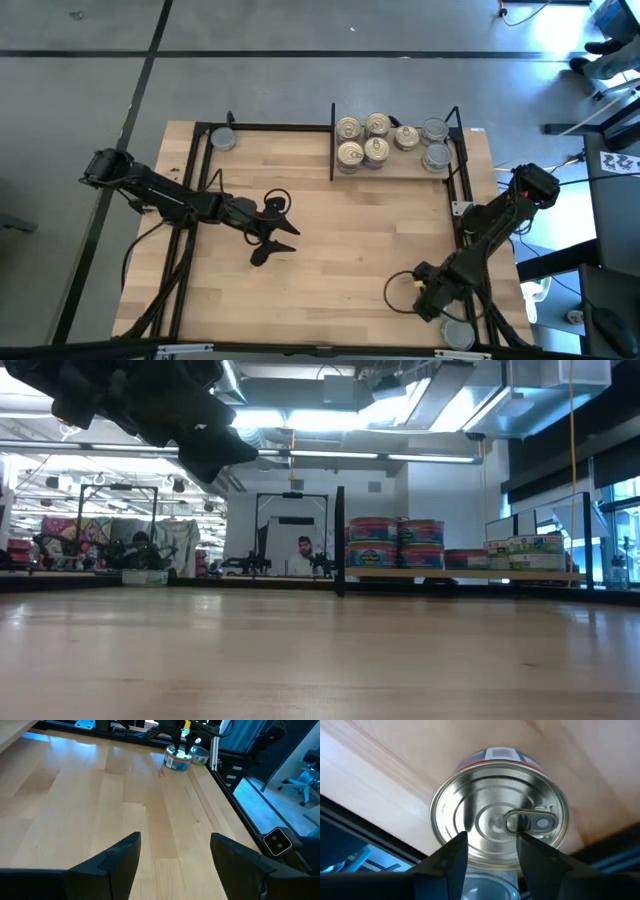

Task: Stack canned seafood by type on shelf
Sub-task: Stack the blue tuna can on top of the blue tuna can

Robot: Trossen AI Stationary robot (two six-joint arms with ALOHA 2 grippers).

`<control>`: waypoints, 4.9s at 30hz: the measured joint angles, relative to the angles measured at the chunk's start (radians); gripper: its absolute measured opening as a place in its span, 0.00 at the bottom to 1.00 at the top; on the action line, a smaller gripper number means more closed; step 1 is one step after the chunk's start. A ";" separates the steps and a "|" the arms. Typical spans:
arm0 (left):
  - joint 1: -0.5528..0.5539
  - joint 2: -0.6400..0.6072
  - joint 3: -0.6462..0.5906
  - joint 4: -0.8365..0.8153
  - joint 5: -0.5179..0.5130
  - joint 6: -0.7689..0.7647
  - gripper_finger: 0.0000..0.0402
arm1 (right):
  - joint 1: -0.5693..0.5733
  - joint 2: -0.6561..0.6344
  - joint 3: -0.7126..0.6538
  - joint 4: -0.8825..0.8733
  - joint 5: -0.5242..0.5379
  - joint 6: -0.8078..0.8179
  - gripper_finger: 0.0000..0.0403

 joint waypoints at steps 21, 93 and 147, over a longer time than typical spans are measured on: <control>0.000 0.000 0.000 0.000 -0.071 0.001 0.59 | -0.366 0.006 -0.006 0.093 0.402 -0.309 0.42; 0.171 0.774 0.498 0.108 -0.082 0.215 0.44 | -0.255 -0.179 -0.377 0.517 0.852 -0.904 0.42; 0.187 0.780 0.360 0.371 -0.045 0.196 0.44 | -0.416 -0.060 -0.375 0.954 0.925 -2.426 0.70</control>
